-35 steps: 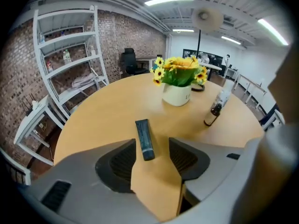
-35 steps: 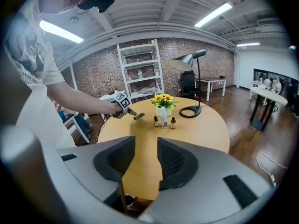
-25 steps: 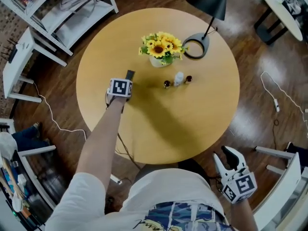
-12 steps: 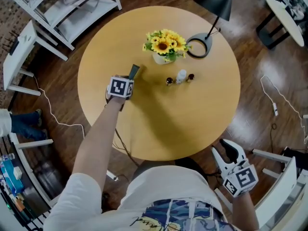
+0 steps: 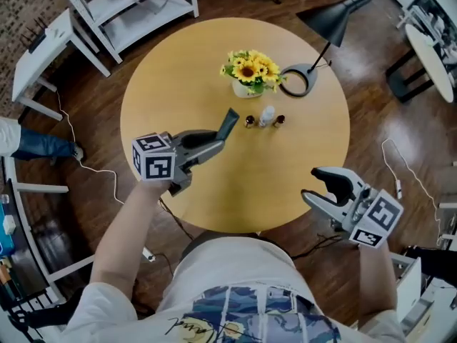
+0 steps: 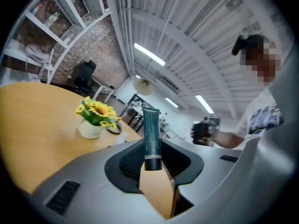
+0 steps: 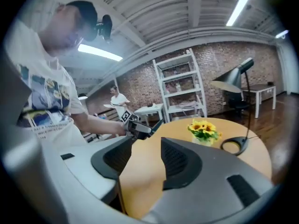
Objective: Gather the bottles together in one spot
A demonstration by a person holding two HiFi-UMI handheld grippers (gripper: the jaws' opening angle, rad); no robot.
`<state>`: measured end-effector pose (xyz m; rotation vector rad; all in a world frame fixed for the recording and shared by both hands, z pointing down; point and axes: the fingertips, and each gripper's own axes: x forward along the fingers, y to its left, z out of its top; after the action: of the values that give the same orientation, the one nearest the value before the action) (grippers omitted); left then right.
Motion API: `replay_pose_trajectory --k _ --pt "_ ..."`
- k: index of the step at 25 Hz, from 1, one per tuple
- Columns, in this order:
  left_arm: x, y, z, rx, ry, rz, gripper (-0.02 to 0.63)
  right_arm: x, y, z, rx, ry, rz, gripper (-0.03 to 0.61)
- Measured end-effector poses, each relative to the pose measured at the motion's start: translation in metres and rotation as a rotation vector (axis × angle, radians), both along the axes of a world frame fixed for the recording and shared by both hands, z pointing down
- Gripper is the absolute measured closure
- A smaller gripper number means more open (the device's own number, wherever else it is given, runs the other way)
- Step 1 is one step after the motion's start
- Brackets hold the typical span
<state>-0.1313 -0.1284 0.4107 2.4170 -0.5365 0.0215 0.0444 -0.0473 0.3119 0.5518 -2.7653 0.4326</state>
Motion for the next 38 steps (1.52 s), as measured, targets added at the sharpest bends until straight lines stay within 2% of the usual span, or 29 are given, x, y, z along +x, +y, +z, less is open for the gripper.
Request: replay_pose_trajectory --k 5,9,12,15,18,21,24,27,32,35,38 --pt "0.048 0.085 -0.073 0.062 0.242 0.234 0.508 -0.036 -0.007 -0.044 -0.011 -0.123 -0.230 0.357" --pt "0.072 0.127 -0.109 0.087 0.368 0.359 0.508 -0.066 0.008 -0.067 -0.042 -0.201 -0.395 0.337" --pt "0.084 0.144 -0.120 0.091 0.427 0.394 0.508 -0.081 0.026 -0.073 -0.059 -0.234 -0.493 0.324" --pt "0.091 0.154 -0.125 0.083 0.478 0.411 0.508 -0.085 0.039 -0.077 -0.058 -0.244 -0.547 0.325" --pt "0.096 0.161 -0.126 0.077 0.502 0.415 0.508 -0.082 0.047 -0.079 -0.047 -0.246 -0.568 0.373" --pt "0.100 0.165 -0.124 0.076 0.505 0.410 0.508 -0.079 0.051 -0.079 -0.038 -0.241 -0.554 0.384" --pt "0.101 0.165 -0.122 0.073 0.498 0.403 0.506 -0.075 0.053 -0.077 -0.047 -0.219 -0.527 0.390" --pt "0.100 0.157 -0.117 0.069 0.479 0.349 0.502 -0.071 0.047 -0.072 -0.034 -0.201 -0.474 0.394" --pt "0.098 0.144 -0.098 0.074 0.378 0.251 0.495 -0.065 0.035 -0.060 -0.019 -0.160 -0.392 0.397" --pt "0.084 0.121 -0.079 0.095 0.241 0.104 0.491 -0.056 0.013 -0.046 -0.008 -0.113 -0.299 0.397" --pt "0.057 0.093 -0.045 0.115 -0.009 -0.085 0.491 -0.035 -0.027 -0.023 0.012 -0.043 -0.132 0.397"
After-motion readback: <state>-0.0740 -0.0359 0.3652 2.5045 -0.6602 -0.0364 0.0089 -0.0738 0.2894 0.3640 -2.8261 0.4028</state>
